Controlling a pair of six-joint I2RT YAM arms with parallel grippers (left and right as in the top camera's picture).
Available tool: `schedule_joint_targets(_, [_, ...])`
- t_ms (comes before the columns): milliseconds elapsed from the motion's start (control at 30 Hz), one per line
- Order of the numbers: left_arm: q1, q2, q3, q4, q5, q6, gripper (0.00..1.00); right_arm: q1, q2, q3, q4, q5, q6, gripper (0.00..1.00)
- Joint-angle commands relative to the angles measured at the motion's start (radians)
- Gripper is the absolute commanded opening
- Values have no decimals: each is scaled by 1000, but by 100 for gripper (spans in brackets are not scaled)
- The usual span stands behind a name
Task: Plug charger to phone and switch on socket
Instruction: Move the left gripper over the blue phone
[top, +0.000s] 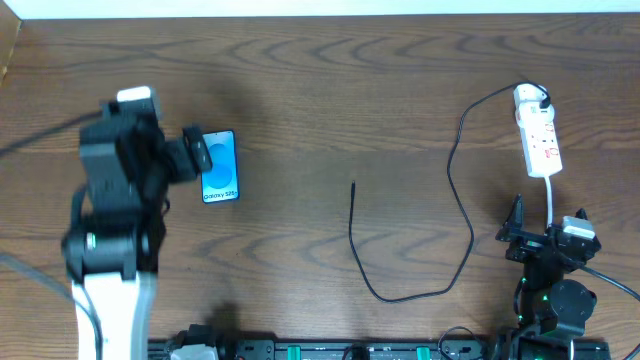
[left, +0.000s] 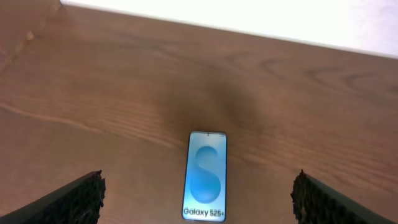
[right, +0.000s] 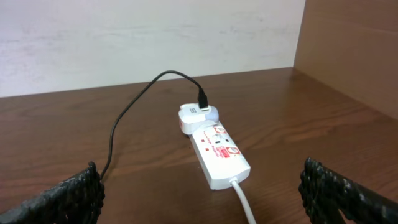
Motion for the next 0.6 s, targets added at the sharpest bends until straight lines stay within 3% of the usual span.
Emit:
schedule_joint_targets(0, [4, 162, 131, -53, -6, -40, 95, 6, -2, -1, -4, -2, -11, 99])
schedule_joint_targets(300, [4, 515, 353, -237, -5, -111, 95, 6, -2, -1, -4, -2, -11, 99])
schedule_joint_targets(567, [3, 720, 363, -329, -3, -109, 95, 6, -2, -1, -4, -2, -11, 99])
